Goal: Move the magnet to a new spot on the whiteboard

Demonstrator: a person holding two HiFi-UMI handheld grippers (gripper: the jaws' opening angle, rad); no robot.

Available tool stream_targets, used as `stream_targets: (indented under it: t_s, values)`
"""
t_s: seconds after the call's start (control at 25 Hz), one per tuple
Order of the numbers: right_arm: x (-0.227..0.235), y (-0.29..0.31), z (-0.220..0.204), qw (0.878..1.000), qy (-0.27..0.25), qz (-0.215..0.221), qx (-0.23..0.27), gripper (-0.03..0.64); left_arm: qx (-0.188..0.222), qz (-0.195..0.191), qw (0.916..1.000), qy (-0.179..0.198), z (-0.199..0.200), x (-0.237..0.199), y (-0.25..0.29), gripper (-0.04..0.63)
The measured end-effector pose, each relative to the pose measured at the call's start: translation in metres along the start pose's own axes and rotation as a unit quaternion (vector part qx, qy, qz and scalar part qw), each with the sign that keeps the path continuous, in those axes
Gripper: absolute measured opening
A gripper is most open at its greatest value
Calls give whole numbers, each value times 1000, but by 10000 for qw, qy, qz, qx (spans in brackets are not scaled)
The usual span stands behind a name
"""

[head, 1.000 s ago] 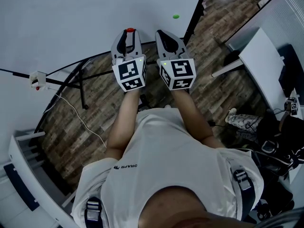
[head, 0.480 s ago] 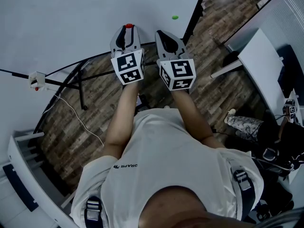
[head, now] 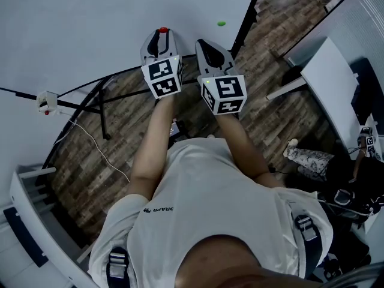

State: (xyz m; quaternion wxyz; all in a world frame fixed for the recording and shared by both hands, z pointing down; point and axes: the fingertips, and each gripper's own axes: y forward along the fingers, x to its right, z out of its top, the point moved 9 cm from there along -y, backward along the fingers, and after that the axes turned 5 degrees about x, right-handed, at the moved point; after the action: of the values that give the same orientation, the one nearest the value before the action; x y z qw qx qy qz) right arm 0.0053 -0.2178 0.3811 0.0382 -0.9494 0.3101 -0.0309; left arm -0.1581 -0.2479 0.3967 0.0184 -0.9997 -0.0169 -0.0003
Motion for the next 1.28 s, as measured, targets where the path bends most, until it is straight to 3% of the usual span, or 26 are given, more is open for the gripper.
stream_targets:
  t_s: [1.28]
  values:
    - [2,8,-2,10000,-21,20,-10,12,-142,226,9995,182,-4,-20,45,117]
